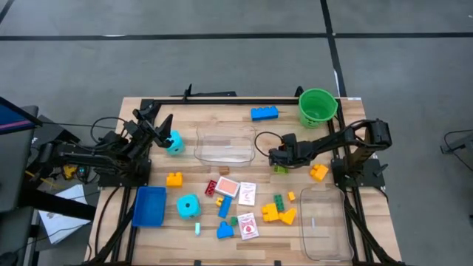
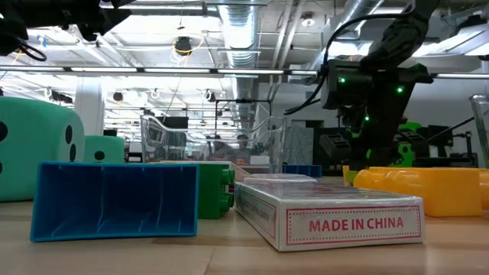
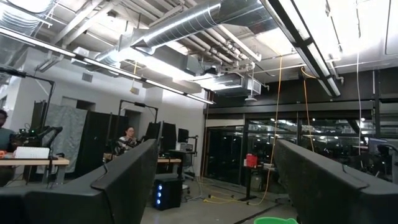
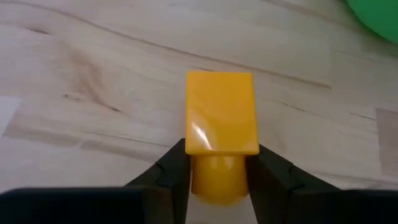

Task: Pick & Place Toys
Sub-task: Put the yellow game piece into the top transparent bin, then put the light green game piece into the top transparent bin

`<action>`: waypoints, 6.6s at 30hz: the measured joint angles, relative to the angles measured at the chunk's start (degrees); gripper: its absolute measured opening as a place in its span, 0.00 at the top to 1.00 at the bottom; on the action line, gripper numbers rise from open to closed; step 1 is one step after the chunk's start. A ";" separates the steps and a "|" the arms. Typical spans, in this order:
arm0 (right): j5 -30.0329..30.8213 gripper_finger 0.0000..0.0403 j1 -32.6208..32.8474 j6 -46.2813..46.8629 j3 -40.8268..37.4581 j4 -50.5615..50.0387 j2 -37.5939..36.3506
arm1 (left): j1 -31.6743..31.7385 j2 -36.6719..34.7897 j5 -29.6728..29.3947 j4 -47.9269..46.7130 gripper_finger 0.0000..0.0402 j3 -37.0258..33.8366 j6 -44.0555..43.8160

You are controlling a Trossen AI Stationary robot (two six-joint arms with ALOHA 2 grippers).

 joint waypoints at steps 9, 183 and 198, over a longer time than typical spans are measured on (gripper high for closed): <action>0.59 0.71 0.69 -4.72 -0.09 -1.60 -5.89 | 0.00 0.00 -0.02 -0.08 0.22 0.00 0.00; -36.08 0.52 -11.90 -72.38 9.49 40.18 -6.27 | 14.23 33.11 7.15 23.19 0.22 13.57 -2.99; -36.02 0.53 -11.90 -70.56 9.49 38.99 -7.65 | 14.23 33.11 7.15 23.17 0.22 13.57 -2.99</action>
